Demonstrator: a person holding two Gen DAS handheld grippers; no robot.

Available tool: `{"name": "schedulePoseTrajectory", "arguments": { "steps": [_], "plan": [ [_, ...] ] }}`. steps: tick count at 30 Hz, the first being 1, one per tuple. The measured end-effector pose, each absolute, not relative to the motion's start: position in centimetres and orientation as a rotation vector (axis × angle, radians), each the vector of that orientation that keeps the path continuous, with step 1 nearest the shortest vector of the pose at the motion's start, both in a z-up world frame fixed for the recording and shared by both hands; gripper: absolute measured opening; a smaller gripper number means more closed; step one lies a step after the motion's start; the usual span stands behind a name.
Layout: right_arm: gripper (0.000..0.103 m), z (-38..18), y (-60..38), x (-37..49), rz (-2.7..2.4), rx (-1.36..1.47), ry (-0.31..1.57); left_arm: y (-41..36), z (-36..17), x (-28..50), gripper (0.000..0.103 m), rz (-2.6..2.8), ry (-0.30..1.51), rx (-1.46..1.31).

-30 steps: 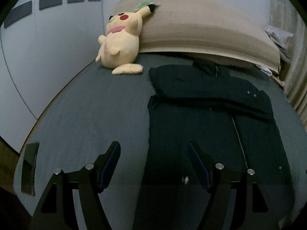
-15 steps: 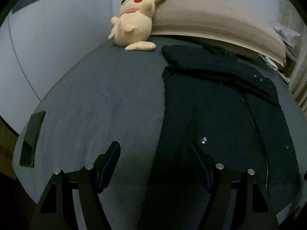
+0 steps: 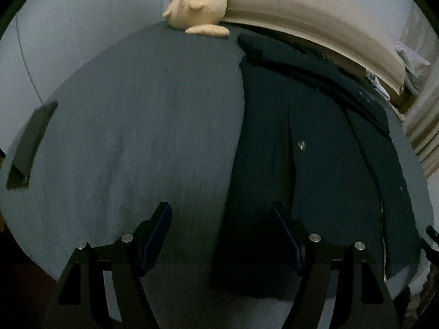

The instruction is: Fold large clothes

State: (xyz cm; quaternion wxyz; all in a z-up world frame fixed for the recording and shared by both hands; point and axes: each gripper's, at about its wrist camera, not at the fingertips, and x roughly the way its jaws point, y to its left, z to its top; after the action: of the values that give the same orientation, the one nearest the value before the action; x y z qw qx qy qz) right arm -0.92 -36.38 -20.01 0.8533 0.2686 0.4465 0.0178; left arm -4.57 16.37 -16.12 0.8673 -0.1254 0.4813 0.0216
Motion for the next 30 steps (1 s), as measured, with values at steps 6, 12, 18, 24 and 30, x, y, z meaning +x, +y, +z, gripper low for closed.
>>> {"name": "schedulePoseTrajectory", "arguments": {
  "steps": [6, 12, 18, 24, 30],
  "plan": [
    [0.091, -21.3, -36.4, 0.2, 0.069, 0.638, 0.970, 16.5, -17.3, -6.0, 0.081, -0.025, 1.028, -0.324],
    [0.090, -22.2, -34.5, 0.9, 0.235, 0.689, 1.001, 15.7, -16.8, -6.3, 0.082, -0.095, 1.029, -0.353],
    [0.089, -22.5, -34.5, 1.1, 0.237, 0.698, 0.987, 16.6, -16.9, -5.7, 0.082, -0.133, 1.011, -0.432],
    [0.065, -22.8, -33.9, 1.4, 0.267, 0.679, 1.002, 15.7, -17.1, -5.7, 0.082, -0.150, 1.036, -0.429],
    [0.064, -23.3, -33.6, 1.9, 0.261, 0.675, 1.020, 14.1, -17.2, -5.2, 0.082, -0.105, 1.054, -0.335]
  ]
}}
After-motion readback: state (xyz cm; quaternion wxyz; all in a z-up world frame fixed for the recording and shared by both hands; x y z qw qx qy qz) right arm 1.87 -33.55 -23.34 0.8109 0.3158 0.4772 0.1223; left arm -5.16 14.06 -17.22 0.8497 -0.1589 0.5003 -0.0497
